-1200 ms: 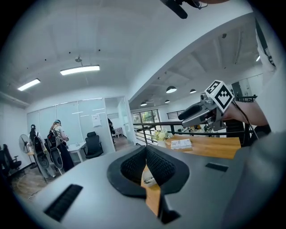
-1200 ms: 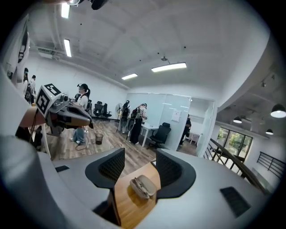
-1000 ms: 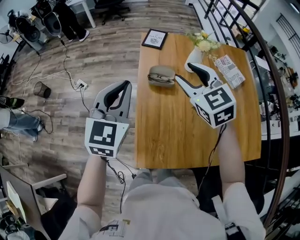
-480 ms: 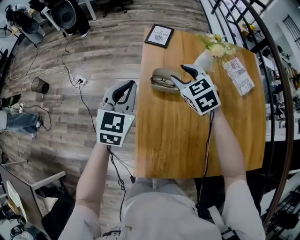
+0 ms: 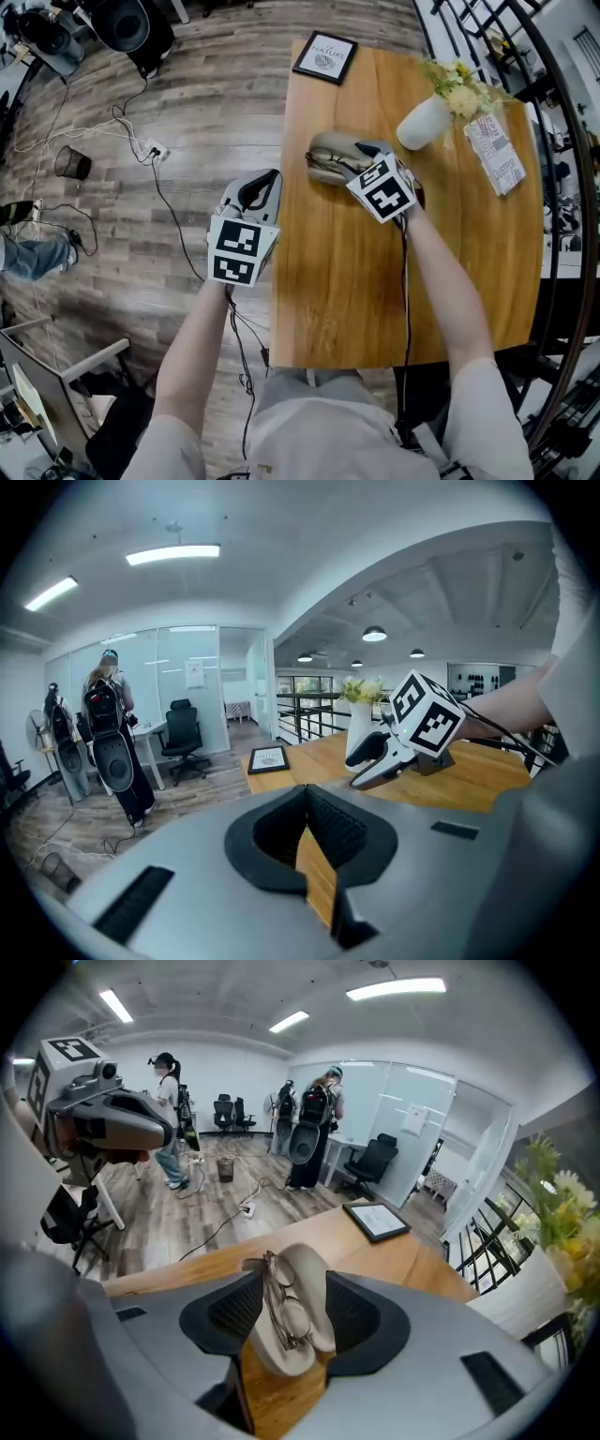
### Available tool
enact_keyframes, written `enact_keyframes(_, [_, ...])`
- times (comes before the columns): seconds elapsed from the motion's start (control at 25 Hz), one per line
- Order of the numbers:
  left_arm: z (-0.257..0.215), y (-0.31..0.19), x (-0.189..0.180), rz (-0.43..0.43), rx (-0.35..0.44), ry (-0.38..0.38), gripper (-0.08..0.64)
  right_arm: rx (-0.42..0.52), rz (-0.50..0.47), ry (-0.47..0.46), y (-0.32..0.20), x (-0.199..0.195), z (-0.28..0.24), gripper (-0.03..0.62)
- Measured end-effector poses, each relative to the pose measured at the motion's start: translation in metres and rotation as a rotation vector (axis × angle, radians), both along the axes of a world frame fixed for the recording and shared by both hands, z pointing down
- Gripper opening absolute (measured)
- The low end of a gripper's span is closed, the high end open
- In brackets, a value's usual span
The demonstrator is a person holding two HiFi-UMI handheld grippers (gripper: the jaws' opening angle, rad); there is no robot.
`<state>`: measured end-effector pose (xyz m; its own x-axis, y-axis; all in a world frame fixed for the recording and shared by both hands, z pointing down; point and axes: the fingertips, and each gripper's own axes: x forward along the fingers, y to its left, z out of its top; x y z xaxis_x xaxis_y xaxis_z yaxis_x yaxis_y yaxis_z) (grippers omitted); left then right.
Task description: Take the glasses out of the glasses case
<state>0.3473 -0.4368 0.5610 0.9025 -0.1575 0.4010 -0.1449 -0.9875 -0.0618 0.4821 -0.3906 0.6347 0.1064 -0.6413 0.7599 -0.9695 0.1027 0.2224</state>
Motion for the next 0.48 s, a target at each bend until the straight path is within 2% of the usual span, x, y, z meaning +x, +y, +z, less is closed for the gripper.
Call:
enact_keyframes(0.24, [0.046,0.001,0.005,0.011,-0.03,-0.065,0.017,-0.02,0.02,-0.027,-0.009,0.009,0.049,0.227])
enact_keyframes(0.48, [0.068,0.0,-0.002,-0.015,-0.091,-0.093,0.017,-0.063,-0.026,0.033,-0.018,0.007,0.08,0.21])
